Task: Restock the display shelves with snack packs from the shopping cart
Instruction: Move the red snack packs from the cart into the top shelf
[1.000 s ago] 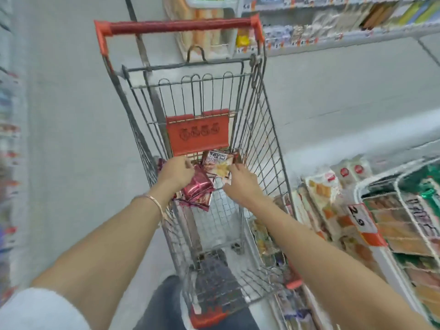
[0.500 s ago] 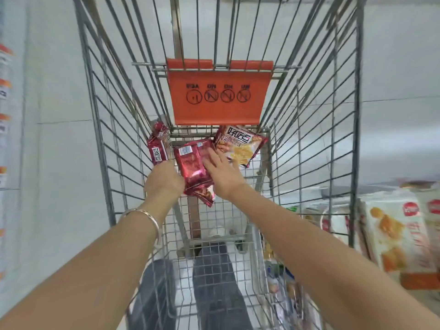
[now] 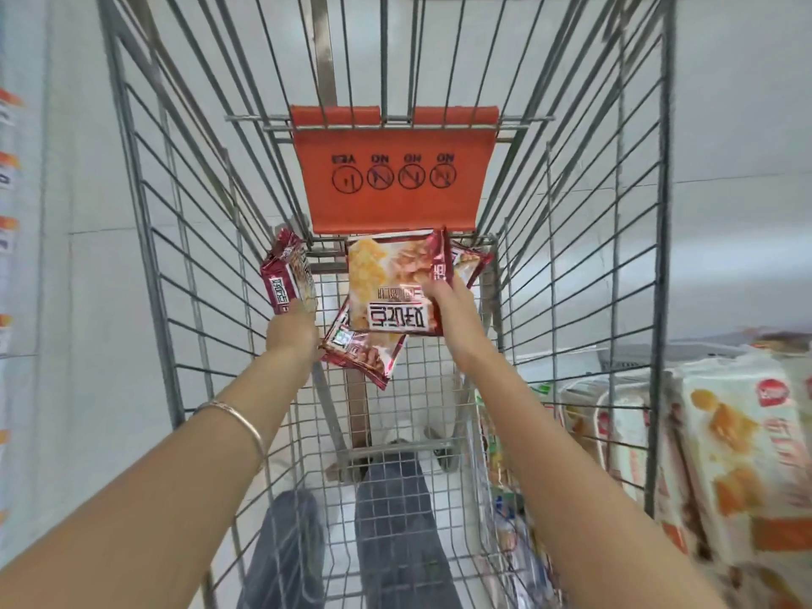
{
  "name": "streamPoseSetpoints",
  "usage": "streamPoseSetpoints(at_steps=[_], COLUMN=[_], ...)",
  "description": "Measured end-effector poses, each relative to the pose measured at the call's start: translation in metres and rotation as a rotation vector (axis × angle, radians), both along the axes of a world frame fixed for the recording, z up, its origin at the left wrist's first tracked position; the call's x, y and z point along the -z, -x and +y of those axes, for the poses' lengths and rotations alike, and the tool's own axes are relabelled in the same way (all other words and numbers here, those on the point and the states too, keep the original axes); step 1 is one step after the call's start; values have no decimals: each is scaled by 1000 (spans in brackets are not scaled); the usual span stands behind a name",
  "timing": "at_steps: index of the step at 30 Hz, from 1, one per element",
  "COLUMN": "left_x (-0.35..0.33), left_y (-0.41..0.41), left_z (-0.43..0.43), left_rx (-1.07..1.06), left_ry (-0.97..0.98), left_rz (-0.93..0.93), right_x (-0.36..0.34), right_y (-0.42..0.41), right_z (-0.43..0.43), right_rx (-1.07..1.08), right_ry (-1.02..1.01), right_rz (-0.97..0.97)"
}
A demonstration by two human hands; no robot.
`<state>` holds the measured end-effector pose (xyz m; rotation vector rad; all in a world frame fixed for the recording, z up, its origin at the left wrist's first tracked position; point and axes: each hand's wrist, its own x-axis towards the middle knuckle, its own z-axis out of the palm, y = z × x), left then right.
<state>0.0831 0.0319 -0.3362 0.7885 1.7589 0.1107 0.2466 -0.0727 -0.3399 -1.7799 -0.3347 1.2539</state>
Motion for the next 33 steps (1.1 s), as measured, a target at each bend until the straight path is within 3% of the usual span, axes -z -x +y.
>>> streamPoseSetpoints(at_steps=[2, 7, 11, 14, 18, 19, 22, 23, 26, 28, 31, 33], left_x=[-9, -30, -26, -25, -22, -21, -25, -28, -31, -32, -27, -19], left_y=[-4, -11, -11, -8, -16, -17, -14, -12, -7, -9, -13, -13], left_z=[-5, -16, -22, -23, -22, -20, -12, -9, -5, -5, -11, -15], left_rx=[-24, 201, 246, 176, -21, -11, 142, 239, 510, 410, 57, -32], left_ry=[69, 241, 303, 375, 291, 229, 59, 25, 45, 23, 37, 81], left_rz=[-159, -455, -397, -385, -493, -464, -321, -277, -249, -281, -423, -431], right_x=[-10, -17, -9, -1, 10, 10, 16, 18, 15, 20, 25, 24], right_y=[-11, -9, -6, 0, 5, 4, -5, -9, -12, -12, -2, 8], right_z=[-11, -29, -36, -42, -46, -46, -40, -38, -32, -32, -33, -33], right_rx=[85, 34, 98, 224, -161, -151, 250, 297, 57, 41, 236, 278], right_ry=[19, 110, 113, -42, 123, 144, 44, 13, 33, 75, 26, 34], right_rz=[312, 599, 712, 894, 696, 632, 484, 463, 452, 479, 558, 623])
